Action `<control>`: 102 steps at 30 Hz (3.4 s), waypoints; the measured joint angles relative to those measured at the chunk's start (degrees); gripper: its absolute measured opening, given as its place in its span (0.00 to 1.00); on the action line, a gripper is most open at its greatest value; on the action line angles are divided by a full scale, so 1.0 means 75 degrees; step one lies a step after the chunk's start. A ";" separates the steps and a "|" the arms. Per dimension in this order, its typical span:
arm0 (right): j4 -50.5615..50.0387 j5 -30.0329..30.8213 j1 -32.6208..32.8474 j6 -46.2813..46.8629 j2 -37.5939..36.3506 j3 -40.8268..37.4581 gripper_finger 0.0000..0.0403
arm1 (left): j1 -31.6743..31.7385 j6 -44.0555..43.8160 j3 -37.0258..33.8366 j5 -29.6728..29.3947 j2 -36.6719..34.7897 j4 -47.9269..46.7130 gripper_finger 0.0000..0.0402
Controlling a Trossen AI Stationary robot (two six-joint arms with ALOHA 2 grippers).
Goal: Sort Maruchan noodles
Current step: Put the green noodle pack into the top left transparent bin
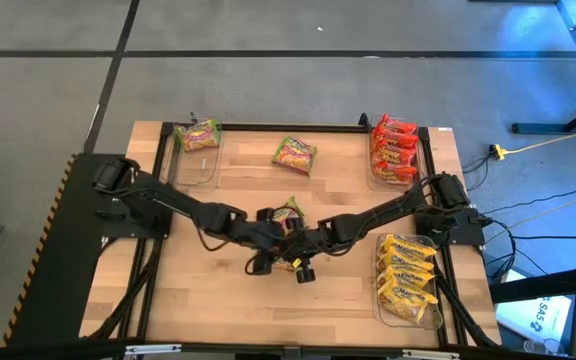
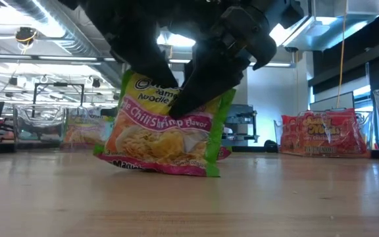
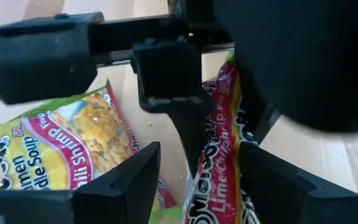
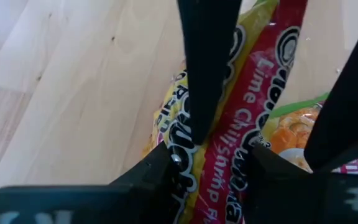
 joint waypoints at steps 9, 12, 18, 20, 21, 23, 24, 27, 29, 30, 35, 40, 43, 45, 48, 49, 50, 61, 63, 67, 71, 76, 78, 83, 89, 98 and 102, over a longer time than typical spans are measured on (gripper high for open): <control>-0.0008 0.0000 0.0000 -0.0026 0.0003 -0.0003 0.27 | -0.0002 -0.0063 0.0488 0.0293 0.0209 -0.1015 0.52; 0.0029 0.0000 -0.0003 -0.0020 0.0009 -0.0001 0.27 | -0.0002 -0.0208 0.0497 0.0513 0.0102 -0.1156 0.52; 0.0042 0.0000 -0.0007 -0.0012 0.0009 -0.0003 0.27 | 0.0115 -0.0457 0.0518 0.0600 0.0073 -0.1333 0.58; 0.0038 -0.0003 -0.0009 -0.0009 0.0009 -0.0003 0.27 | 0.0200 -0.0537 0.0521 0.0636 0.0099 -0.1324 0.62; 0.0038 -0.0003 -0.0012 -0.0009 0.0009 -0.0003 0.27 | 0.0224 -0.0534 0.0521 0.0636 0.0107 -0.1317 0.63; 0.0037 0.0007 -0.0012 -0.0020 0.0009 -0.0003 0.27 | 0.0229 -0.0493 0.0521 0.0632 0.0108 -0.1320 0.65; 0.0038 0.0016 -0.0009 -0.0023 0.0010 -0.0003 0.27 | 0.0228 -0.0425 0.0522 0.0635 0.0115 -0.1315 0.66; 0.0041 0.0018 -0.0009 -0.0044 0.0012 -0.0003 0.27 | 0.0229 -0.0395 0.0527 0.0964 0.0153 -0.1290 0.65; 0.0044 0.0024 -0.0009 -0.0050 0.0012 -0.0003 0.27 | 0.0194 -0.0394 0.0527 0.1105 0.0157 -0.1301 0.64; 0.0044 0.0033 -0.0009 -0.0052 0.0012 -0.0003 0.27 | 0.0183 -0.0396 0.0527 0.1095 0.0157 -0.1309 0.63; 0.0047 0.0017 -0.0006 -0.0020 0.0012 -0.0003 0.27 | 0.0211 -0.0356 0.0527 0.0882 0.0157 -0.1342 0.62; 0.0053 0.0019 -0.0009 -0.0097 0.0012 -0.0003 0.27 | 0.0223 -0.0295 0.0530 0.0951 0.0160 -0.1379 0.62; 0.0113 0.0291 0.0003 -0.0173 0.0023 -0.0003 0.27 | 0.0242 -0.0286 0.0530 0.0959 0.0160 -0.1422 0.60; 0.0125 0.0474 0.0002 -0.0175 0.0023 -0.0006 0.27 | 0.0286 -0.0278 0.0530 0.0938 0.0149 -0.1443 0.59; 0.0129 0.0563 -0.0015 -0.0195 0.0020 -0.0006 0.27 | 0.0319 -0.0282 0.0513 0.0834 0.0015 -0.1619 0.59; 0.0129 0.0573 -0.0015 -0.0203 0.0020 -0.0006 0.27 | 0.0319 -0.0283 0.0512 0.0731 -0.0025 -0.1651 0.59; 0.0133 0.0574 -0.0012 -0.0236 0.0017 -0.0006 0.27 | 0.0316 -0.0284 0.0509 0.0623 -0.0079 -0.1759 0.59; -0.0064 0.0819 -0.0005 -0.0444 -0.0023 0.0537 0.27 | 0.0304 -0.0423 0.0489 0.0946 -0.0085 -0.2337 0.59; -0.0070 0.0917 -0.0027 -0.0460 -0.0027 0.0539 0.27 | 0.0309 -0.0423 0.0484 0.0917 -0.0085 -0.2194 0.59; -0.0064 0.0937 -0.0032 -0.0457 -0.0032 0.0536 0.27 | 0.0313 -0.0440 0.0483 0.0922 -0.0085 -0.2169 0.55; -0.0010 0.0994 -0.0035 -0.0457 -0.0032 0.0518 0.27 | 0.0346 -0.0492 0.0483 0.1005 -0.0076 -0.2202 0.44; 0.0042 0.1080 -0.0035 -0.0389 -0.0032 0.0510 0.28 | 0.0386 -0.0542 0.0483 0.1060 -0.0076 -0.2239 0.31; -0.0004 0.1078 -0.0035 -0.0359 -0.0032 0.0510 0.31 | 0.0383 -0.0529 0.0483 0.1039 -0.0076 -0.2239 0.28; -0.0132 0.0928 -0.0025 -0.0270 -0.0119 0.0510 0.45 | 0.0382 -0.0408 0.0497 0.0915 -0.0076 -0.2298 0.25; -0.0836 0.1129 0.0395 -0.0096 -0.0656 0.0542 0.58 | 0.0317 -0.0367 0.0509 0.0836 -0.0138 -0.2818 0.24; -0.1645 0.1477 0.1214 -0.0083 -0.0874 0.0516 0.60 | 0.0316 -0.0726 0.0509 0.0279 -0.0958 -0.3999 0.24; -0.0414 0.1458 0.1415 -0.0193 -0.1108 -0.0287 0.60 | 0.0382 -0.0868 0.0509 -0.0206 -0.1637 -0.4895 0.24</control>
